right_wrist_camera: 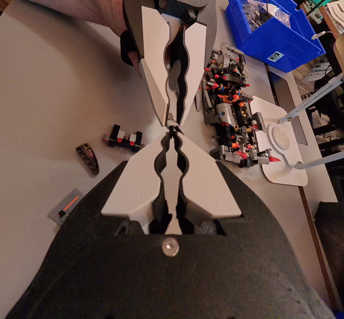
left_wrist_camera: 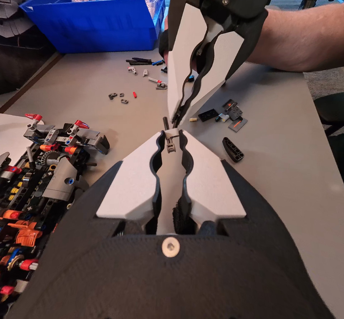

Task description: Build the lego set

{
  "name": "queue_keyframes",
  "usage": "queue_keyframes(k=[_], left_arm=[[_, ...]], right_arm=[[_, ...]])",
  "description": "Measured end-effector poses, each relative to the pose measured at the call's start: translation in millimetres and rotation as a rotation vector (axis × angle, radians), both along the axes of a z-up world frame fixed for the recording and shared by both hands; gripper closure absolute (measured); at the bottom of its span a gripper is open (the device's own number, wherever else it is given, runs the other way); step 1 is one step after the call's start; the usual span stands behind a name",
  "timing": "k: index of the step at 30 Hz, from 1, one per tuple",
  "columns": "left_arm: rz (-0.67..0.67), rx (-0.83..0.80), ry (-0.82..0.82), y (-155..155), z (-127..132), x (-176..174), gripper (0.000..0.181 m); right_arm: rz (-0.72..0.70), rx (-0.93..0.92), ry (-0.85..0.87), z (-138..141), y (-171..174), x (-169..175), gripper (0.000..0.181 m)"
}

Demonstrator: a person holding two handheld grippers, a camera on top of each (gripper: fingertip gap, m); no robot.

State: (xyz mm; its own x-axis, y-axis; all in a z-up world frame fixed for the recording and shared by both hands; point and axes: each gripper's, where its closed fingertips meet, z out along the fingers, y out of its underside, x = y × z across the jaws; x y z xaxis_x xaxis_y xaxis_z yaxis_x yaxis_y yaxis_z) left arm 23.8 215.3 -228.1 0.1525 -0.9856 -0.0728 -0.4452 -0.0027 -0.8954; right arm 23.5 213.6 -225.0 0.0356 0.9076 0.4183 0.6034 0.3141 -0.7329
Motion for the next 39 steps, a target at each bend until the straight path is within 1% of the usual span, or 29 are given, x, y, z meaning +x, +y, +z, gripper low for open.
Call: queue_keyframes(k=[6,12,19,23,31,35,39], left_arm=[[-0.046,0.016,0.014,-6,-1,0,0.168],[-0.099,0.0,-0.005,-14,-1,1,0.169],[-0.115,0.013,0.065,-17,-11,2,0.169],[-0.12,0.023,0.14,-17,-26,3,0.169],[-0.147,-0.002,0.2,-18,-40,4,0.169],[-0.129,0.037,0.224,-15,-43,6,0.169],[-0.071,0.139,0.277,-7,-46,8,0.169]], right_arm=[[0.031,0.005,-0.016,-2,-6,-1,0.179],[0.083,-0.035,0.0,-2,-14,-1,0.179],[0.092,0.01,-0.084,-11,-18,-1,0.179],[0.096,0.055,-0.174,-24,-18,1,0.179],[0.102,0.131,-0.278,-38,-19,1,0.179],[0.085,0.1,-0.293,-41,-17,3,0.179],[0.031,0.017,-0.279,-45,-10,6,0.179]])
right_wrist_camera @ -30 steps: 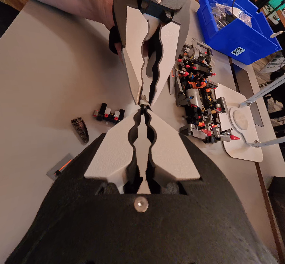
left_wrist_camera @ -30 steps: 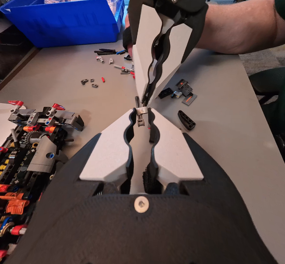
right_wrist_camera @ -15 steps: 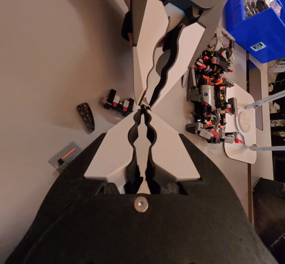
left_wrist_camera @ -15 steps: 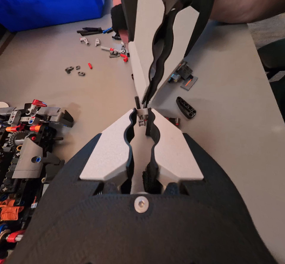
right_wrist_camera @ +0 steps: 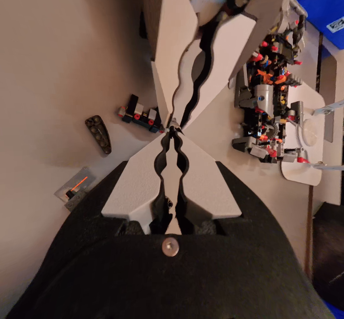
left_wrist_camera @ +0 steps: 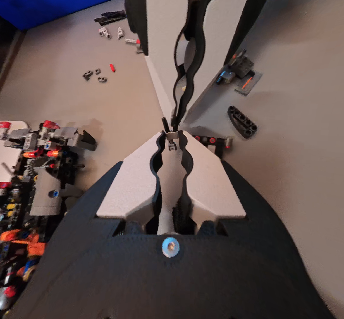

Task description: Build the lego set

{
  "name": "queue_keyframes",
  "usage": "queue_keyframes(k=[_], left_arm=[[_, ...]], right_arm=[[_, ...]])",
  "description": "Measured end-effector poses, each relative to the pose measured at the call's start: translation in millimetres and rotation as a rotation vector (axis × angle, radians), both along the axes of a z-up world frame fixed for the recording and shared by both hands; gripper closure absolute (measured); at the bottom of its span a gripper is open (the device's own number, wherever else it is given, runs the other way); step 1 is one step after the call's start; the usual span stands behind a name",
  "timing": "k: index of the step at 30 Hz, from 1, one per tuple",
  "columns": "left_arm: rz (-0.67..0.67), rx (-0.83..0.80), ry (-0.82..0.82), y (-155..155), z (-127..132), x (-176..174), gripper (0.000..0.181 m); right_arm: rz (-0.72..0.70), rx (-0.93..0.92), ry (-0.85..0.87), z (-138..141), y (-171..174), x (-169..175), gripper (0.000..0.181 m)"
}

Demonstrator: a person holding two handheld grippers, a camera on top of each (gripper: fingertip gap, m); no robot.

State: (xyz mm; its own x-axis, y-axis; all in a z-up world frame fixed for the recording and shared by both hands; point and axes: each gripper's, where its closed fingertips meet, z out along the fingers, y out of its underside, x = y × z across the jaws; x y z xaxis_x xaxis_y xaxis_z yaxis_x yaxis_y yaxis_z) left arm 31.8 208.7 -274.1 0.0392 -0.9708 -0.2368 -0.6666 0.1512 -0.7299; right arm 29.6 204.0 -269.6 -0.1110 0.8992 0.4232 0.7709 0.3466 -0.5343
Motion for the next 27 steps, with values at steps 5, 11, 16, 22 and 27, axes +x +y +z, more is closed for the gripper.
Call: queue_keyframes(k=[5,11,16,22,27], left_arm=[[0.063,0.151,0.044,12,0,1,0.168],[0.087,0.33,0.145,17,-5,4,0.168],[0.085,0.432,0.174,17,-3,6,0.169],[0.081,0.496,0.108,15,12,9,0.169],[0.083,0.534,0.013,10,32,11,0.17]], right_arm=[[-0.098,-0.139,0.058,-1,11,3,0.179],[-0.193,-0.393,0.119,-9,15,6,0.179],[-0.224,-0.579,0.189,-10,16,8,0.179],[-0.187,-0.722,0.298,3,15,10,0.18],[-0.127,-0.839,0.412,21,11,10,0.18]])
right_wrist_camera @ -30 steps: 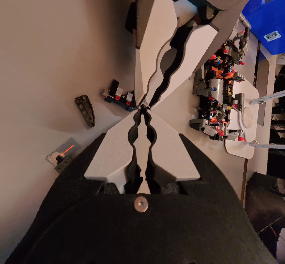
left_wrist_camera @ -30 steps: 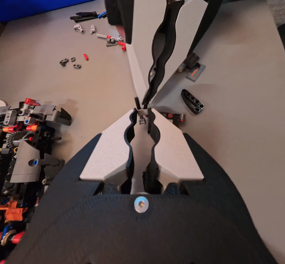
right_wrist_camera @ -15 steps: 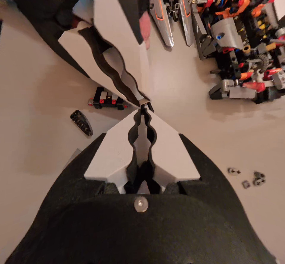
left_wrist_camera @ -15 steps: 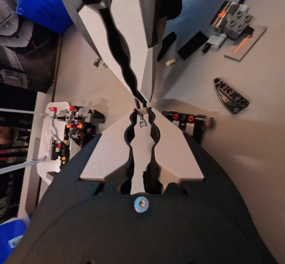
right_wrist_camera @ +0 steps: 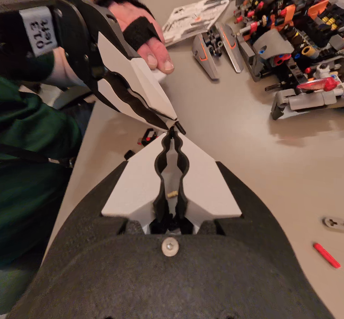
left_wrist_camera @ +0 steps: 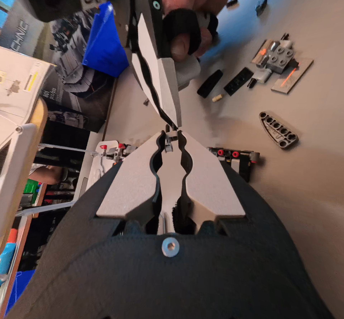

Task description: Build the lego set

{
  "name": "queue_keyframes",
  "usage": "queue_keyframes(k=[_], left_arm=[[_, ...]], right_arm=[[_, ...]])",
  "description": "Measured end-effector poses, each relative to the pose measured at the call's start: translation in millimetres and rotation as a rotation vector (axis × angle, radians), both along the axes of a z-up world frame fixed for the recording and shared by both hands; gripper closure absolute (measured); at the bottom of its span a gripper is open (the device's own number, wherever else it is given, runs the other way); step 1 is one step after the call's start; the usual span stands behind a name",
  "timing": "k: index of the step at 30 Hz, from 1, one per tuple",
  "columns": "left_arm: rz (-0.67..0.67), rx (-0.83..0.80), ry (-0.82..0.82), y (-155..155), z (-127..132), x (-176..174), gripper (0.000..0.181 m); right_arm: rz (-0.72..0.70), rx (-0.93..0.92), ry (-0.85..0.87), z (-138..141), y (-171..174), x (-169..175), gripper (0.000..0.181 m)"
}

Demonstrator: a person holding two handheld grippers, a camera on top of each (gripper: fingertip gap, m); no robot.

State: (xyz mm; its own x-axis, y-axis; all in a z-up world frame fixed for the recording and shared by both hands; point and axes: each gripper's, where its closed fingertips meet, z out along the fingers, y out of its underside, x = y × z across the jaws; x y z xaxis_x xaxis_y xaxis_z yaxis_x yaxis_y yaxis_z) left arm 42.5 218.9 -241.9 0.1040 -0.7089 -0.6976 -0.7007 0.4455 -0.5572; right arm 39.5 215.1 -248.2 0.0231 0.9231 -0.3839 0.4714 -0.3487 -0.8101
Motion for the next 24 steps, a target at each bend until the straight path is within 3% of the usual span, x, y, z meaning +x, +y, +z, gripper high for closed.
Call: queue_keyframes(k=[10,11,14,21,24], left_arm=[[-0.033,0.06,-0.073,-5,19,2,0.17],[-0.049,0.064,-0.078,-8,21,3,0.179],[-0.071,0.107,-0.074,-14,24,8,0.181],[-0.094,-0.067,-0.11,-11,14,1,0.181],[-0.062,-0.189,-0.196,0,23,-12,0.18]], right_arm=[[0.033,-0.137,0.14,21,-4,2,0.18],[0.034,-0.147,0.153,22,-4,2,0.18],[0.052,-0.185,0.179,26,-8,0,0.18],[0.001,-0.17,0.113,14,3,7,0.18],[-0.005,-0.16,0.111,15,5,9,0.18]])
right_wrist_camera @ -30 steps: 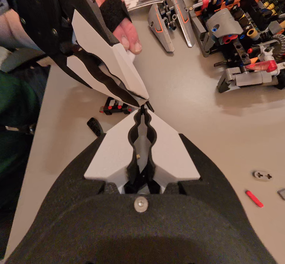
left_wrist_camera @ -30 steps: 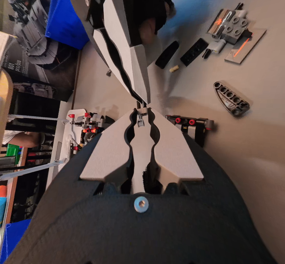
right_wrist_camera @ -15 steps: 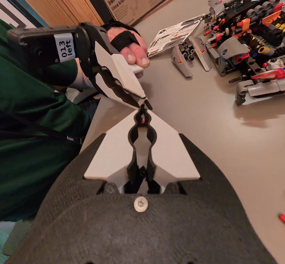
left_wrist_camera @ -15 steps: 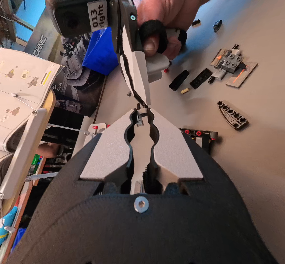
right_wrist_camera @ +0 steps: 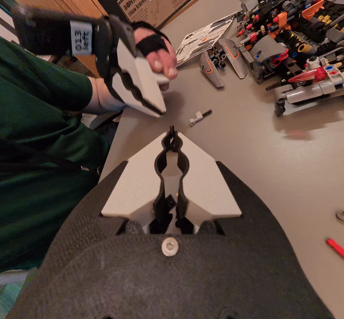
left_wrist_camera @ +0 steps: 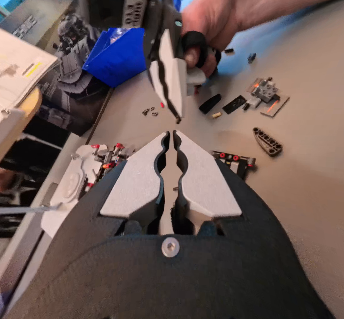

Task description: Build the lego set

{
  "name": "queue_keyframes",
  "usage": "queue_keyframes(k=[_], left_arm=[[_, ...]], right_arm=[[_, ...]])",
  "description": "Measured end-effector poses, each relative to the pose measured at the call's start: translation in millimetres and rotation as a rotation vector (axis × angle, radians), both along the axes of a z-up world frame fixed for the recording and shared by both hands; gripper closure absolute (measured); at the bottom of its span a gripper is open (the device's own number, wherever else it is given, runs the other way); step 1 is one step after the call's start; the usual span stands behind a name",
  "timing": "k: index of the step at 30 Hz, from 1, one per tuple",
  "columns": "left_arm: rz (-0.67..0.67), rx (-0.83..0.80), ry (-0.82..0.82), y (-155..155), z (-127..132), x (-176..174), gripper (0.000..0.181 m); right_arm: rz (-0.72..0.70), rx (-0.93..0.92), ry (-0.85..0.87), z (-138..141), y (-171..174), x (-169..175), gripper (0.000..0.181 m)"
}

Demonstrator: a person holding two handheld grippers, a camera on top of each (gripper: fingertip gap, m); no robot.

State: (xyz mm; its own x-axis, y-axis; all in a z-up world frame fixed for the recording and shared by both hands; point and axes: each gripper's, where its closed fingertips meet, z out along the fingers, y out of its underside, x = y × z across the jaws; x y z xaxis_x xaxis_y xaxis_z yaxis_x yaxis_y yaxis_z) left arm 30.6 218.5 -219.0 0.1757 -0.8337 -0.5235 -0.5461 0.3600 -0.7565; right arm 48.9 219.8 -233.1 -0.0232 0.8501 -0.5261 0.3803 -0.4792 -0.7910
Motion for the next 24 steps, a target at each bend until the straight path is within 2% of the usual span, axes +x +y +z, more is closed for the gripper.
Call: queue_keyframes(k=[4,7,9,11,15,21,24], left_arm=[[0.12,-0.168,0.03,17,3,-37,0.169],[0.162,-0.304,0.137,11,-20,-51,0.157],[0.181,-0.315,0.242,10,-42,-55,0.152],[0.183,-0.293,0.274,10,-50,-53,0.159],[0.236,-0.365,0.349,5,-68,-52,0.157],[0.312,-0.473,0.277,8,-75,-46,0.147],[0.319,-0.482,0.269,8,-77,-40,0.153]], right_arm=[[0.013,0.009,-0.006,-1,-2,-1,0.18],[0.011,-0.005,-0.001,-1,-2,-1,0.18],[0.014,-0.005,-0.005,-2,-3,-2,0.18],[0.017,-0.003,-0.009,-3,-3,-3,0.18],[0.011,0.006,-0.025,-5,-3,-2,0.18],[0.008,0.021,-0.023,-2,-3,-2,0.18],[0.015,0.029,-0.025,-2,-5,-3,0.18]])
